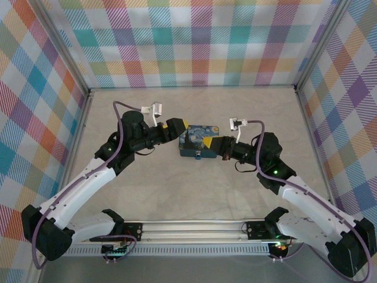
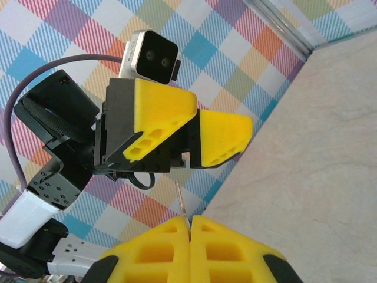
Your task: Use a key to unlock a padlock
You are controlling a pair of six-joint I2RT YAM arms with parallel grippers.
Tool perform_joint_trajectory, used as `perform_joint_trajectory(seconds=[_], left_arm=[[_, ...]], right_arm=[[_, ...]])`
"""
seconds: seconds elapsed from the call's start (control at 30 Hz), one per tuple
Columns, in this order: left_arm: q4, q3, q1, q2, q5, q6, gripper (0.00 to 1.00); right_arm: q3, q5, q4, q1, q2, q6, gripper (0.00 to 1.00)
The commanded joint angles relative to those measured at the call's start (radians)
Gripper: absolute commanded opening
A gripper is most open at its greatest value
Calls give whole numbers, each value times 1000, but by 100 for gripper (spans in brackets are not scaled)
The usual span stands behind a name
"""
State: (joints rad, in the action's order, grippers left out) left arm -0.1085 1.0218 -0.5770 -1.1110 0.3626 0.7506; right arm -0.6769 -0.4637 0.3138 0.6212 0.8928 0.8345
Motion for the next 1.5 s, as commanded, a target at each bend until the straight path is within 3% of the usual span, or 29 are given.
perform_joint_trajectory(seconds=[0.0, 0.3, 0.53, 0.77, 1.0, 1.17, 1.47], left_arm=[[-32, -20, 16, 18, -16, -19, 74], [-143, 18, 29, -52, -92, -49, 80], [-209, 88, 63, -203, -174, -69, 83], [-178, 145, 109, -387, -198, -86, 93], [-92, 184, 133, -532, -214, -93, 94], [-62, 253, 143, -647, -160, -83, 94], [-58, 328, 144, -773, -107, -81, 85]], right_arm=[[-26, 28, -120, -4, -27, -93, 0], [-91, 156, -339, -32, -37, -187, 0], [-199, 508, -647, -84, 26, -334, 0], [-282, 803, -728, -115, 209, -389, 0], [-293, 798, -627, -174, 409, -399, 0], [-346, 795, -596, -186, 566, -400, 0], [-414, 698, -572, -186, 757, -355, 0]])
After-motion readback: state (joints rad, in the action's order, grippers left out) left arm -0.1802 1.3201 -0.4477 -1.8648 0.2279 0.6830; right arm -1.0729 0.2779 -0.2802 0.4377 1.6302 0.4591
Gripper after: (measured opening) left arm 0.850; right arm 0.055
